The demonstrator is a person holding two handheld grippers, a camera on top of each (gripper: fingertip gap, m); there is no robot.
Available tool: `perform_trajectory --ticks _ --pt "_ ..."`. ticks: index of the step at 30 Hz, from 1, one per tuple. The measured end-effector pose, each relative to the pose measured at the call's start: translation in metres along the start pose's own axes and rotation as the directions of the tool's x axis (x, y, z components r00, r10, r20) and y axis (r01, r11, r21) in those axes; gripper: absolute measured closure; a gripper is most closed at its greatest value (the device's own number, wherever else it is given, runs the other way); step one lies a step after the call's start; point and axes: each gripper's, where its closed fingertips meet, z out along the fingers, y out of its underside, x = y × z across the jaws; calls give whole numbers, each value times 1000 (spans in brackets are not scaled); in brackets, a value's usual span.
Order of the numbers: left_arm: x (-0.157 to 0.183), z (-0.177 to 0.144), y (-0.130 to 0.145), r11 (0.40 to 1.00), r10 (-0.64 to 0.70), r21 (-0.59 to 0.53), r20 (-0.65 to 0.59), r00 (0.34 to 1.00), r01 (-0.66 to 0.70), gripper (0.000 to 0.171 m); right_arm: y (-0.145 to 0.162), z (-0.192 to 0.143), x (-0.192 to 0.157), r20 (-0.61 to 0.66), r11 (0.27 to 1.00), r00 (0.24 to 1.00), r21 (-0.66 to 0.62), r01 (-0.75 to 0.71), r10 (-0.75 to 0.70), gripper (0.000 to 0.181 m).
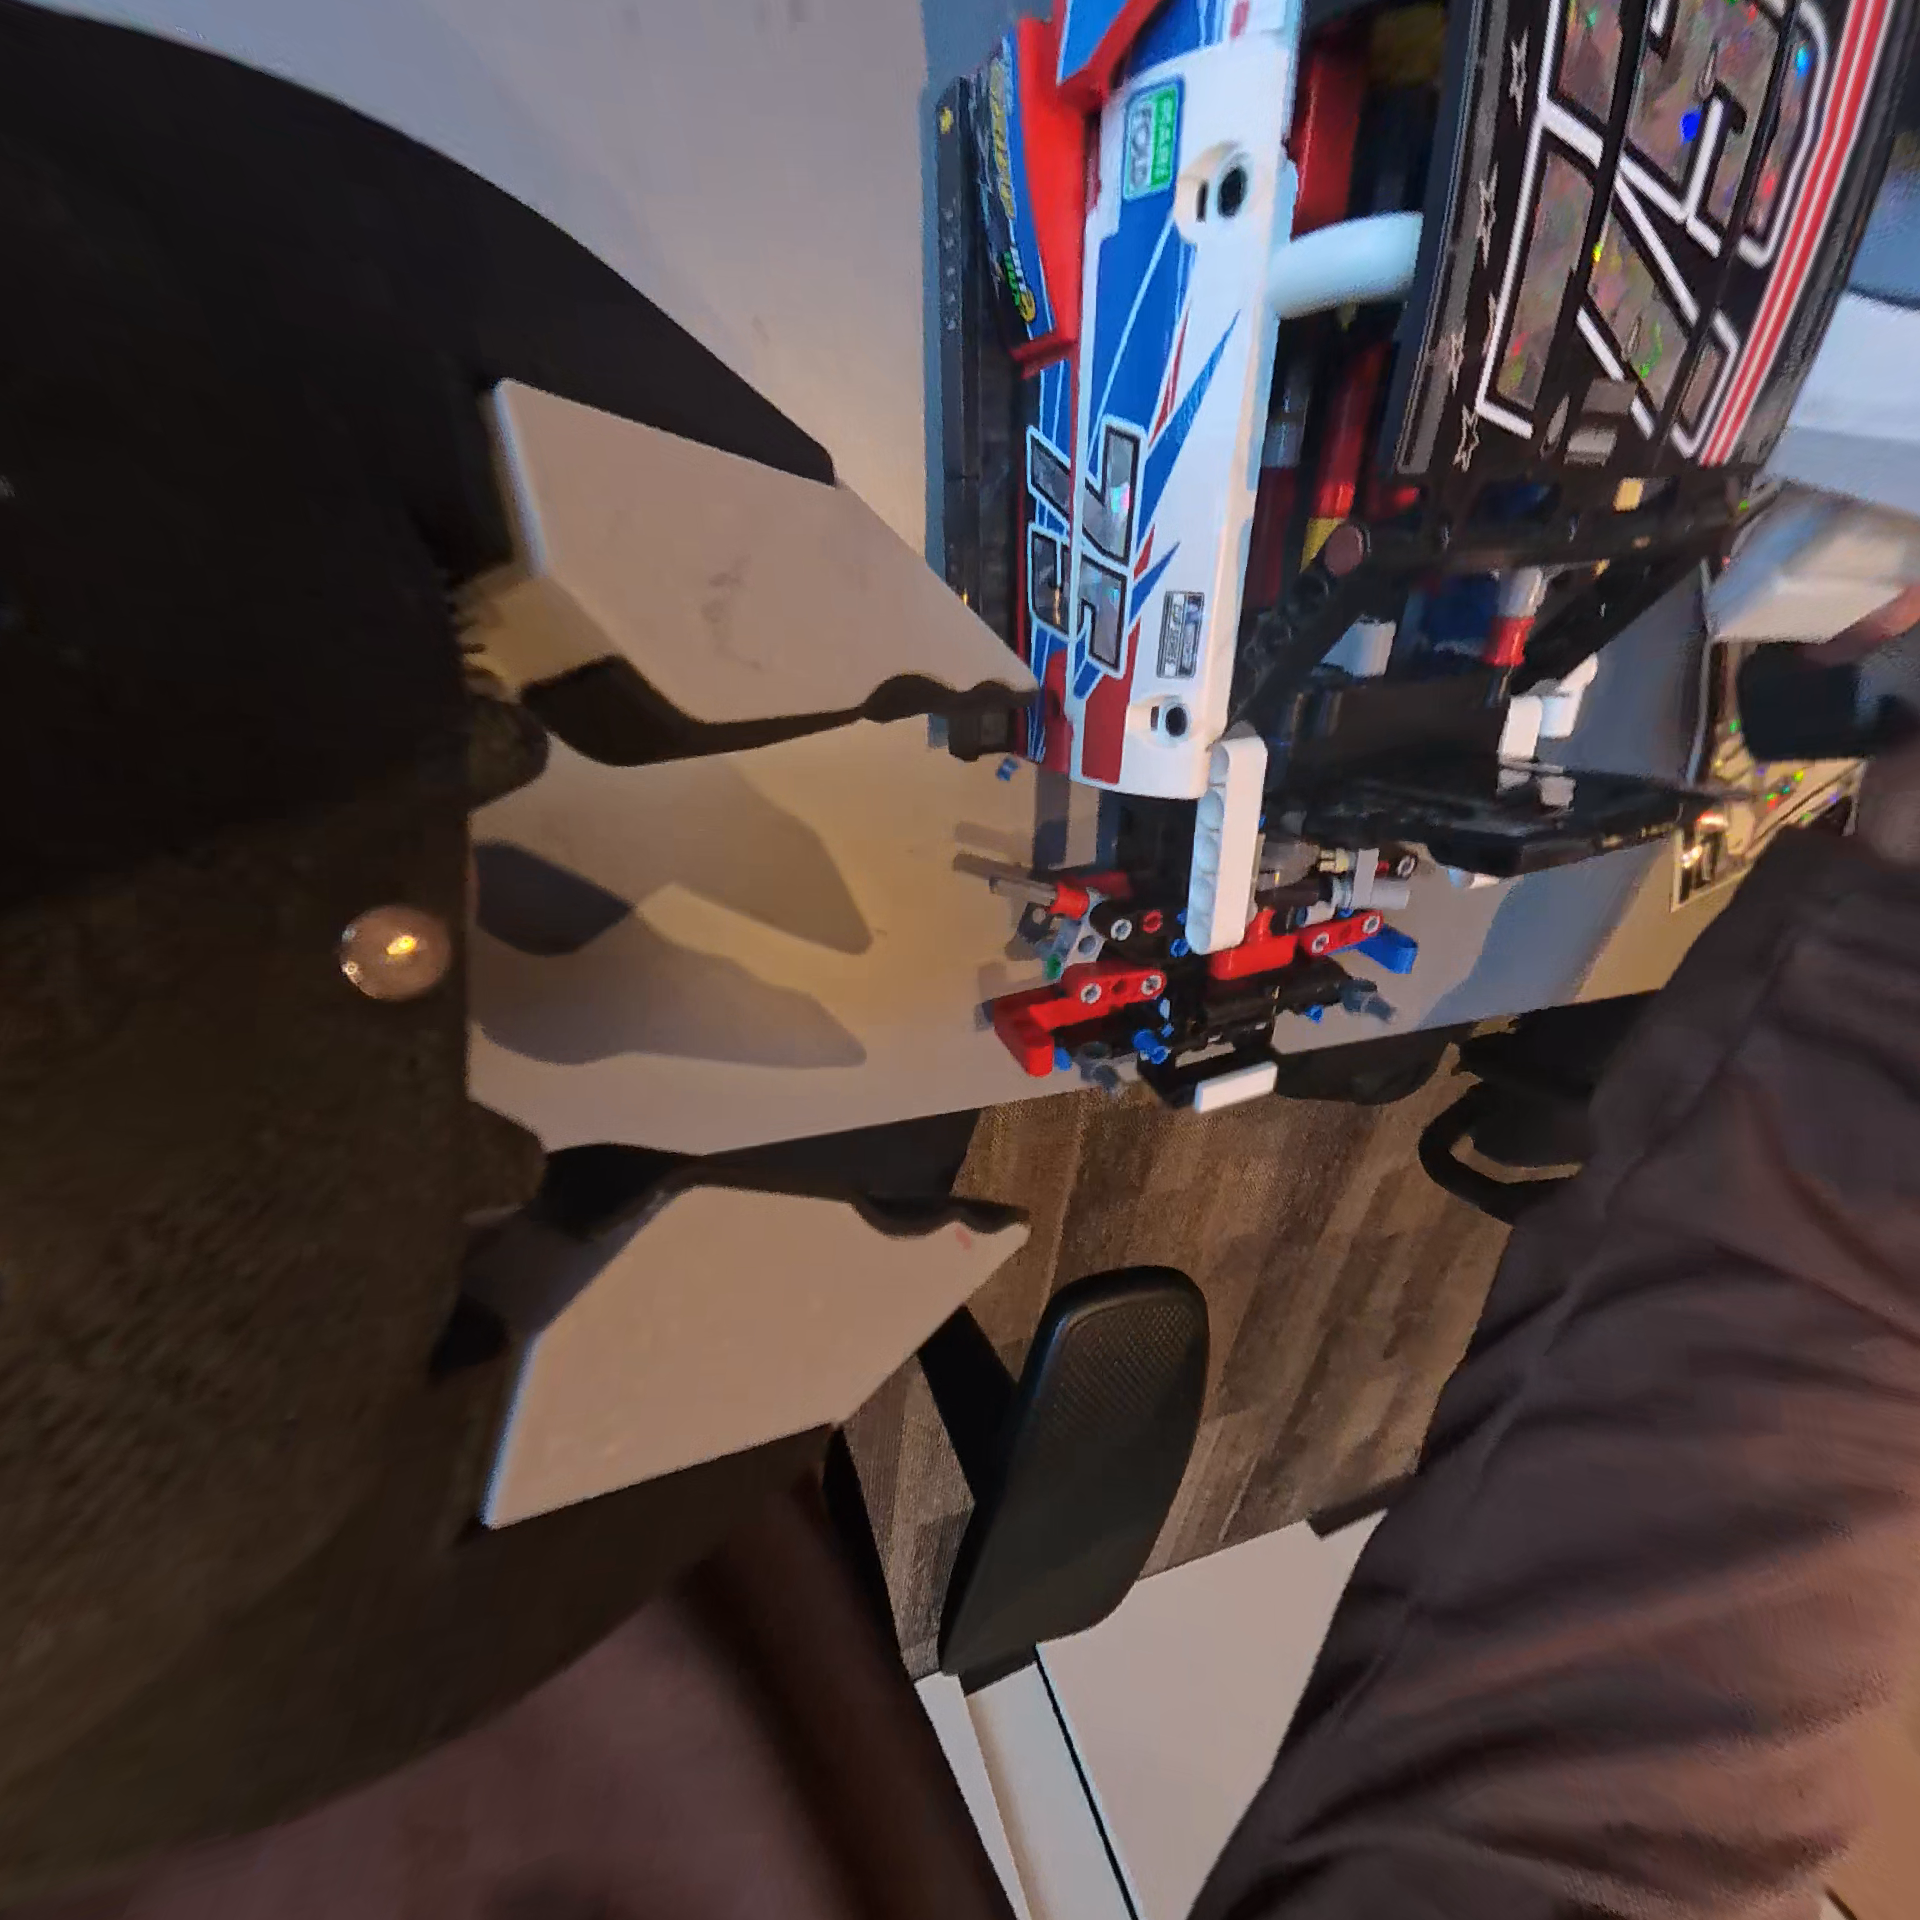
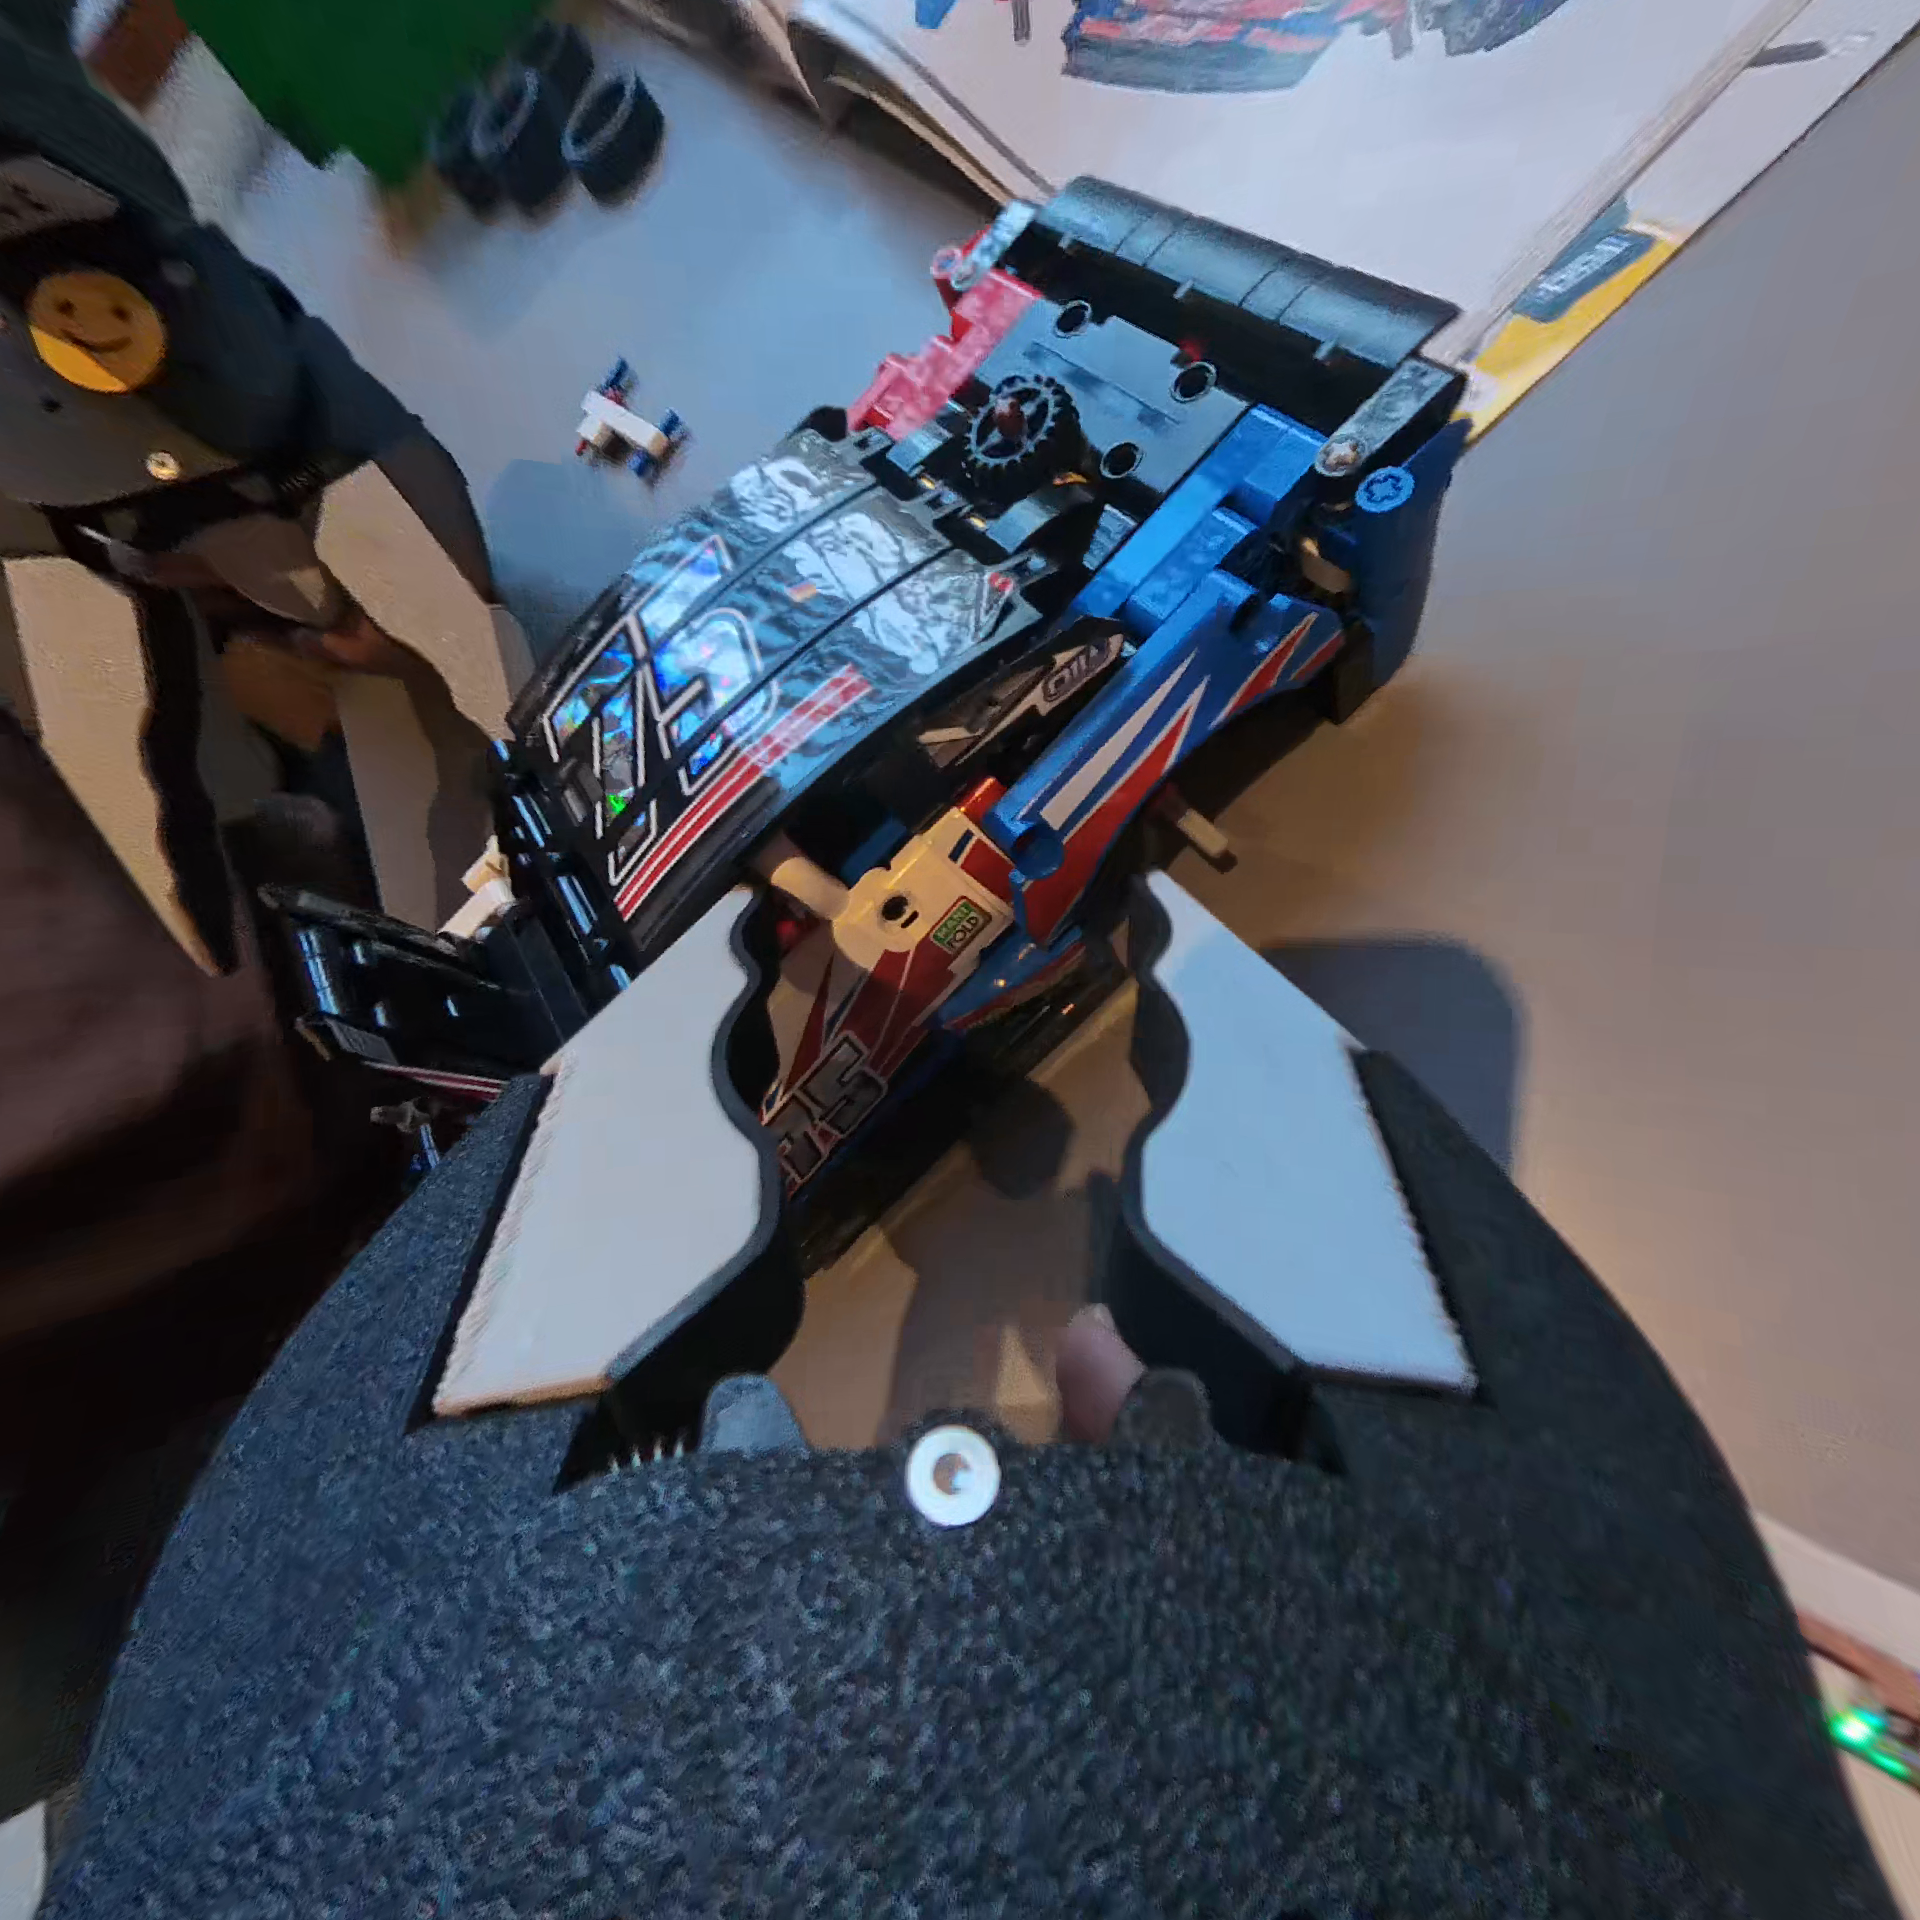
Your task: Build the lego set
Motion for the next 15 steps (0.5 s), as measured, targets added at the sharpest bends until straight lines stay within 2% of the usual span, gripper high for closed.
perform_trajectory --ticks 3,6,8,9,11,13,15 --pt "12 3 -6 999 -5 32 -47 999 7 85 0 -4 5 -34 998 999 -56 -14 12 116" --pt "25 -12 -13 997 47 70 -33 998 -44 85 7 -16 4 -97 1000 995 -31 -1 -2 115" --pt "20 -40 -12 993 81 79 67 994 -86 85 13 -30 3 -171 1000 985 11 -1 3 117" --pt "9 -59 -7 994 84 59 152 985 -94 88 18 -41 6 -248 999 969 33 8 0 121" --pt "-22 -102 16 995 98 -27 339 936 -95 90 28 -65 8 -411 996 912 88 32 7 130" --pt "-47 -142 43 992 110 -106 472 875 -67 95 37 -81 -7 -470 987 882 152 55 23 130" --pt "-66 -168 68 987 102 -157 542 834 -18 95 47 -93 -22 -521 976 852 207 67 52 132"
